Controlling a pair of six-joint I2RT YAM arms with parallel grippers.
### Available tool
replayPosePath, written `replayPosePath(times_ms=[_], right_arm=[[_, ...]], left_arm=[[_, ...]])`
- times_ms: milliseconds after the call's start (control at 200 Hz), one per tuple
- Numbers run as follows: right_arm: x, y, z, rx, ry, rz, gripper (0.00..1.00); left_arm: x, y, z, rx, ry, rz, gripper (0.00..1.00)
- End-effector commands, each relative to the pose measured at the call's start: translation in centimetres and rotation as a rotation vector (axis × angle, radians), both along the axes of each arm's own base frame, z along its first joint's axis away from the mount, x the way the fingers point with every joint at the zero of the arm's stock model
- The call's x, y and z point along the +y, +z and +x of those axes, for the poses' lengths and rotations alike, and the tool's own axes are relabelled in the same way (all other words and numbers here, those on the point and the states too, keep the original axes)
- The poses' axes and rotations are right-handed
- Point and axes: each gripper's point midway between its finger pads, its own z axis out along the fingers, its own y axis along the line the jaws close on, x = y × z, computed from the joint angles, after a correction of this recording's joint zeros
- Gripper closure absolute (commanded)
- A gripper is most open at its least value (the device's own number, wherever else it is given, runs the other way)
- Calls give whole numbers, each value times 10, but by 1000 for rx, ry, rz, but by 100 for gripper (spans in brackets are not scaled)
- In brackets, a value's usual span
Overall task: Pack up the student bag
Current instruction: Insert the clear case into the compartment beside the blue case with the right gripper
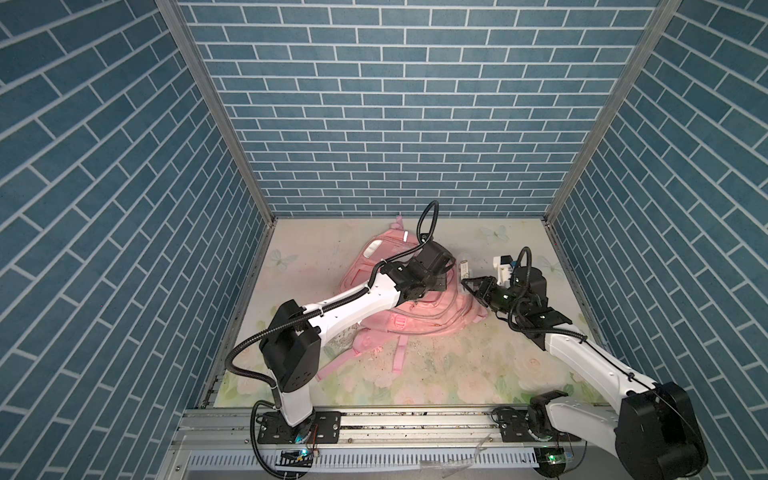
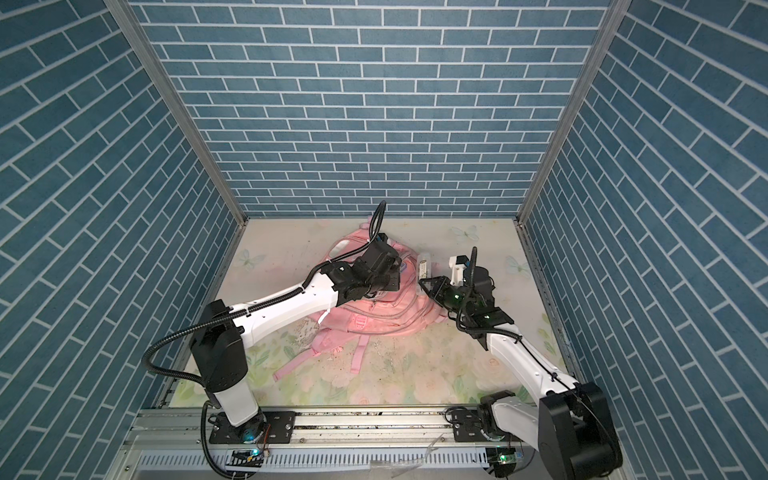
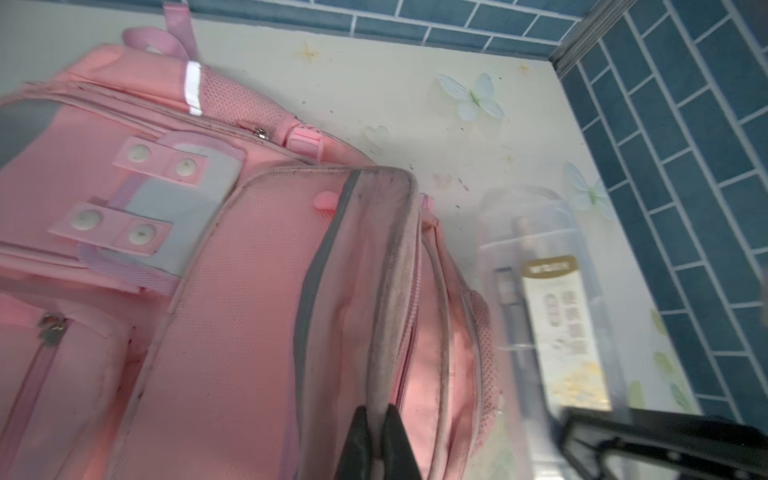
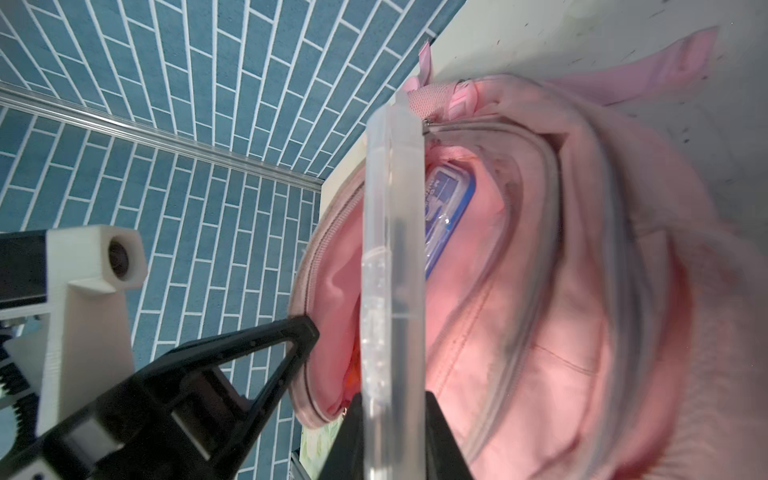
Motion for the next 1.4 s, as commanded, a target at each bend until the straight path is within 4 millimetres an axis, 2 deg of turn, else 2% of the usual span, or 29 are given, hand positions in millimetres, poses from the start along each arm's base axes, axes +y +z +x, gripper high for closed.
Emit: replayPosePath(times_ms=[0,160,295,405,530,610,695,820,990,1175,1195,1245,1285,1350,1395], right_arm=[[12,13,15,-5,-48,94,86],[32,-4,17,64,-49,152,85],[44,-14,21,98,-60,187,85],[59,-22,26,129,-46,203,83],[82,-35,28,176,-14,217,76],[91,-43,27,208,21,215,61],[78,-42,24,176,-36,107,44],[51,-32,22,117,-104,-5,36],[27,-33,17,105,-104,-64,36],[3,-22,20,48,-130,-142,49],[-1,-20,21,42,-135,-153,50],[-9,-15,20,16,-145,-176,50],[-15,-10,19,-7,-151,-192,50],[-25,-6,14,-42,-158,-236,49],[-28,-4,10,-71,-146,-270,49]], left_arm=[[-33,38,3,-33,-4,-234,100],[-42,45,5,-35,-8,-280,100],[-37,49,3,-54,-14,-276,100],[-33,43,0,-55,-12,-275,100],[-32,40,0,-52,-18,-272,100],[-28,43,2,-61,-10,-271,100],[-22,47,4,-72,-1,-268,100],[-12,49,7,-85,12,-275,100],[-11,52,9,-100,-8,-282,100],[-20,50,2,-143,-119,-231,100],[-22,50,0,-160,-146,-211,94],[-20,54,-4,-208,-184,-144,72],[-18,58,-6,-261,-222,-81,61],[-10,64,-10,-330,-268,5,52],[-4,66,-11,-375,-304,65,51]])
